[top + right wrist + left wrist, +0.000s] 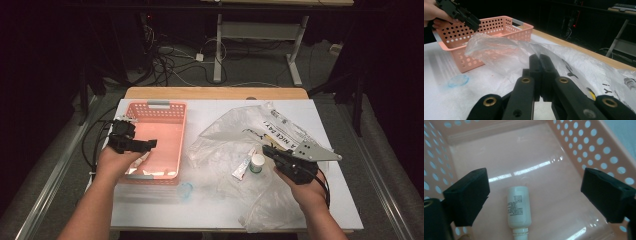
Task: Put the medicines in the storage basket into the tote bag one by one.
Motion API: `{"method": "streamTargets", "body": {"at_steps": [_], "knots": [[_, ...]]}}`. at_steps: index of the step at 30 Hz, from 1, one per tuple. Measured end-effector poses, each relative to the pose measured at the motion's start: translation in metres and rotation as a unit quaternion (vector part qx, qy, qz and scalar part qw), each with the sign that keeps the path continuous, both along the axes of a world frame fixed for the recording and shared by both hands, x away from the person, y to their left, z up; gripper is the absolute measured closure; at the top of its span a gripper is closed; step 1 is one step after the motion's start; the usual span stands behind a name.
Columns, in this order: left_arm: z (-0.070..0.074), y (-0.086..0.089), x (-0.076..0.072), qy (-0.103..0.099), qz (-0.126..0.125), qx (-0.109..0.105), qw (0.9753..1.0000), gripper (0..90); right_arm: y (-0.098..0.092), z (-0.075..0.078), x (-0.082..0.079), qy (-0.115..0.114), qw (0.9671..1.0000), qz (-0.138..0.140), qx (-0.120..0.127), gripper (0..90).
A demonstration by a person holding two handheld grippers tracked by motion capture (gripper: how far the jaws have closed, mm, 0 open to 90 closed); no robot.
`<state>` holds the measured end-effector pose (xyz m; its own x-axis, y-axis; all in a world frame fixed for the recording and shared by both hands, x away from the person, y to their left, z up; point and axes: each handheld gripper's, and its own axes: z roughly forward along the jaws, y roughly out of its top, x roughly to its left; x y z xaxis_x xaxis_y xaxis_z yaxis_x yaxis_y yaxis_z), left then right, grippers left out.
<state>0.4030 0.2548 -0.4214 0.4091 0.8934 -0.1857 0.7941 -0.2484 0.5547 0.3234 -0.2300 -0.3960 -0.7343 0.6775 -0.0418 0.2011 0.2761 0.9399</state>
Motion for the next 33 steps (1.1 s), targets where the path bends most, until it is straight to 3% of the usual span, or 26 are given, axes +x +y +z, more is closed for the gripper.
{"method": "streamTargets", "body": {"at_steps": [3, 7, 14, 26, 33], "knots": [[-0.003, -0.004, 0.005, 0.014, -0.008, 0.015, 0.9998, 15.7, 0.001, 0.000, 0.000, -0.001, 1.0000, 0.001, 0.000, 90.0], [-0.009, -0.008, 0.013, 0.050, -0.018, 0.035, 0.9980, 22.1, 0.002, 0.000, -0.001, 0.000, 1.0000, 0.002, -0.002, 90.0], [-0.017, -0.010, 0.024, 0.113, -0.012, 0.053, 0.9922, 32.0, 0.002, 0.000, -0.001, 0.000, 1.0000, 0.003, -0.001, 90.0], [-0.027, -0.008, 0.032, 0.163, 0.005, 0.072, 0.9840, 47.2, 0.003, -0.001, -0.001, 0.001, 1.0000, 0.004, -0.002, 90.0], [-0.035, -0.014, 0.035, 0.180, -0.010, 0.084, 0.9800, 55.0, 0.003, -0.002, 0.000, 0.002, 1.0000, 0.004, -0.003, 90.0]]}}
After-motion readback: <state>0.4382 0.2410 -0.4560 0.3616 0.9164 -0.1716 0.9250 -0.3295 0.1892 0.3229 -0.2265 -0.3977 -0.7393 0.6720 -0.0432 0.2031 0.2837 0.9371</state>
